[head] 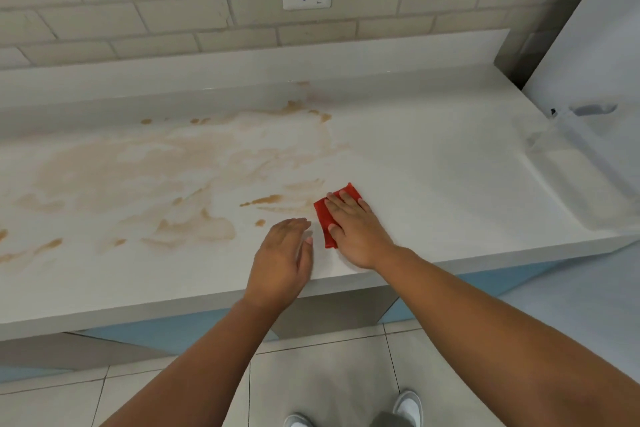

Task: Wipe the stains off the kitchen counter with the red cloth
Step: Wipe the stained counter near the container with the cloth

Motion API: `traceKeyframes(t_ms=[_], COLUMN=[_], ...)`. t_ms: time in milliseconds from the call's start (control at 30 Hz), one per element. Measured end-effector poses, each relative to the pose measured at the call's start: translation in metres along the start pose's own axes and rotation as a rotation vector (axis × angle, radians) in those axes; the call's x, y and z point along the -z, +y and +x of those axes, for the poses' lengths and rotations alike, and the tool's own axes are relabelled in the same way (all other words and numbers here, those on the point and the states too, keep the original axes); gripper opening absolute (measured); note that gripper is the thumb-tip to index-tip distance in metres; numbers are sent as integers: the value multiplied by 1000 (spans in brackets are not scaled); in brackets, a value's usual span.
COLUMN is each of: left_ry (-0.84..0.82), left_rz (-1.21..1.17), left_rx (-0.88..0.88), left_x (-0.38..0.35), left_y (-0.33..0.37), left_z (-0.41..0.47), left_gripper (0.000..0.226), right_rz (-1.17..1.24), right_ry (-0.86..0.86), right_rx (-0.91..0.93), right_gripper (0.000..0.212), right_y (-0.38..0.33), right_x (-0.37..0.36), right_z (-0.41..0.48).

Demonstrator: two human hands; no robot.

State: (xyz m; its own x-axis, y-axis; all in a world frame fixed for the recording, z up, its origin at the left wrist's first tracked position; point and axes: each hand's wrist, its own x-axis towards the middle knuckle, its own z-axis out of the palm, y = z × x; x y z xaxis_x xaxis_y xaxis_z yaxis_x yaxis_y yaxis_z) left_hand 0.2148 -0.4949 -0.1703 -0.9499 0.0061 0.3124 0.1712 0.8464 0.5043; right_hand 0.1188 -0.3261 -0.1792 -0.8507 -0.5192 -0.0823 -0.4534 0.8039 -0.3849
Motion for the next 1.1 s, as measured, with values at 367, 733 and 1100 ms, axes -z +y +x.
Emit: traceKeyframes(t_ms=[367, 733, 1100], left_ry=[-332, -462, -275], left_rz=[255, 303, 440], left_rx=[261, -163, 369], left_x=[-92, -115, -87], left_y=[81, 101, 47], left_z=[76, 94, 96], left_gripper=[66, 57, 63], right_rz=[125, -48, -61], right_ry=[437, 241, 166], right_rx=[-129, -70, -33], right_gripper=[32, 47, 60], right_y=[117, 186, 185], right_x=[42, 68, 56], right_z=[-71, -61, -75])
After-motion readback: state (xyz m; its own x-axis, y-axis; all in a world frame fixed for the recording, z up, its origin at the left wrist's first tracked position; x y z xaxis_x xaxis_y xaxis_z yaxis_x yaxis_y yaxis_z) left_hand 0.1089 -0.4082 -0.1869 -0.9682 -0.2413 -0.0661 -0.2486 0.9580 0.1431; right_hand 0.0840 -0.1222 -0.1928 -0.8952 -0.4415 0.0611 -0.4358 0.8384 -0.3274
